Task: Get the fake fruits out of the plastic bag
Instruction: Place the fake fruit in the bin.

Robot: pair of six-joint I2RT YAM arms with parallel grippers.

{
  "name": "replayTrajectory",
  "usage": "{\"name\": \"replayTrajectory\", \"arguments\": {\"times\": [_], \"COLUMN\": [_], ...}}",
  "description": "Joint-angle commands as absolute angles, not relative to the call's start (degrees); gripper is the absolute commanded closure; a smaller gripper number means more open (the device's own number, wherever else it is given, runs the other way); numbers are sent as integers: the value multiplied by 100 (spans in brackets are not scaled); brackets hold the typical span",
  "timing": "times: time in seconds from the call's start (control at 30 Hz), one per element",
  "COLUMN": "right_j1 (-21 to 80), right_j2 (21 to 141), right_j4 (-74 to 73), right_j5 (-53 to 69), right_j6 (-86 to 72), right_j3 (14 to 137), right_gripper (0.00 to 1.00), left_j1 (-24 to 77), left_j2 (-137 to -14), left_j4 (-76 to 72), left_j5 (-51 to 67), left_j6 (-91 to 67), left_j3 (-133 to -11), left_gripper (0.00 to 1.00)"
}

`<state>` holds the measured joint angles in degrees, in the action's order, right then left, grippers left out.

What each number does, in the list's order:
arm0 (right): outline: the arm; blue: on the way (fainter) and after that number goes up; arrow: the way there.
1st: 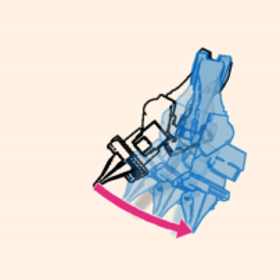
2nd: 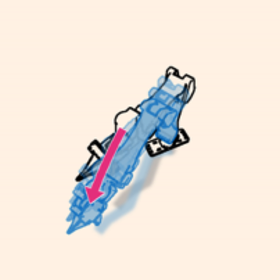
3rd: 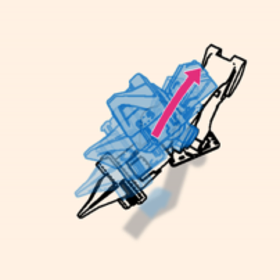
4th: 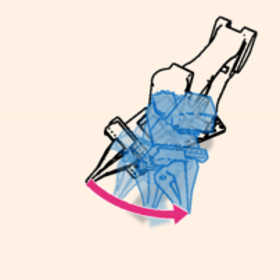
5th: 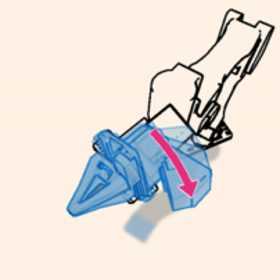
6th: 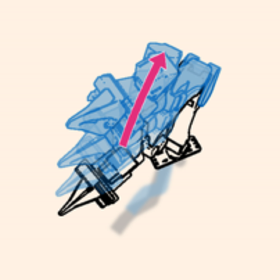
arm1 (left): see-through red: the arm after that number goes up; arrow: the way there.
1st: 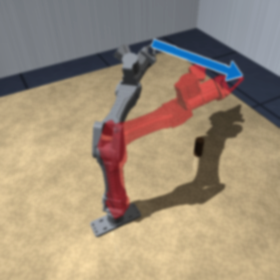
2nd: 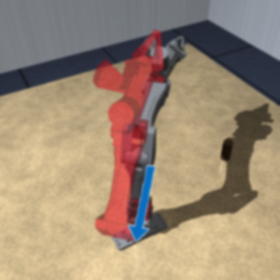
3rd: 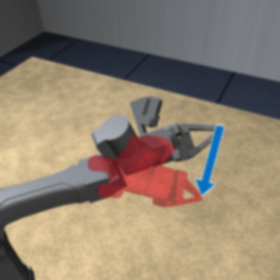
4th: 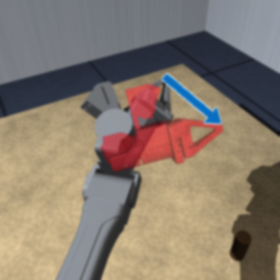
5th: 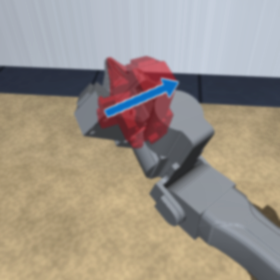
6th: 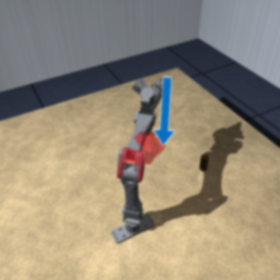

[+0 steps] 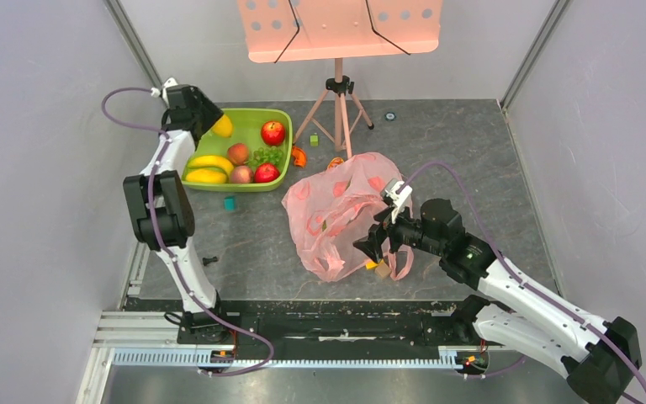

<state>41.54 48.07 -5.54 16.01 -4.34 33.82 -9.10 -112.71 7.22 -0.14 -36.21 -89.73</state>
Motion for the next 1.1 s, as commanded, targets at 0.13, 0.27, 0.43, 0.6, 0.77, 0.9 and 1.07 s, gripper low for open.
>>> {"name": "replayTrajectory", "arguments": {"times": [0.13,0.27,0.43,0.6,0.77,0.9,1.07], "right_j1": [4184,4184,4181,4183,4184,4186,4184], "right_j2": [4850,4960,5080,5079,5045,5057,5051], "right_j4": [-455,-455,-467,-481,-491,-492,-484], "right_j5": [1533,1533,1588,1591,1609,1672,1684], "right_j6": [-291,-255,-237,-204,-166,-167,-158], "right_j3": [3331,3348,3401,3393,3392,3395,3375], "right_gripper": [2,2,2,2,2,2,2], "left_j1": [-554,-499,-209,217,428,513,577], "left_j2": [-11782,-11868,-12030,-12279,-12448,-12604,-12794], "left_j4": [1256,1275,1479,1613,1536,1538,1581], "left_j5": [-1109,-1416,-2106,-2965,-3538,-3808,-4121], "left_j6": [-2453,-2174,-1687,-1043,-504,-311,-131], "left_j3": [-9920,-9937,-10242,-10463,-10483,-10489,-10513], "left_gripper": [74,74,74,73,71,68,53]}}
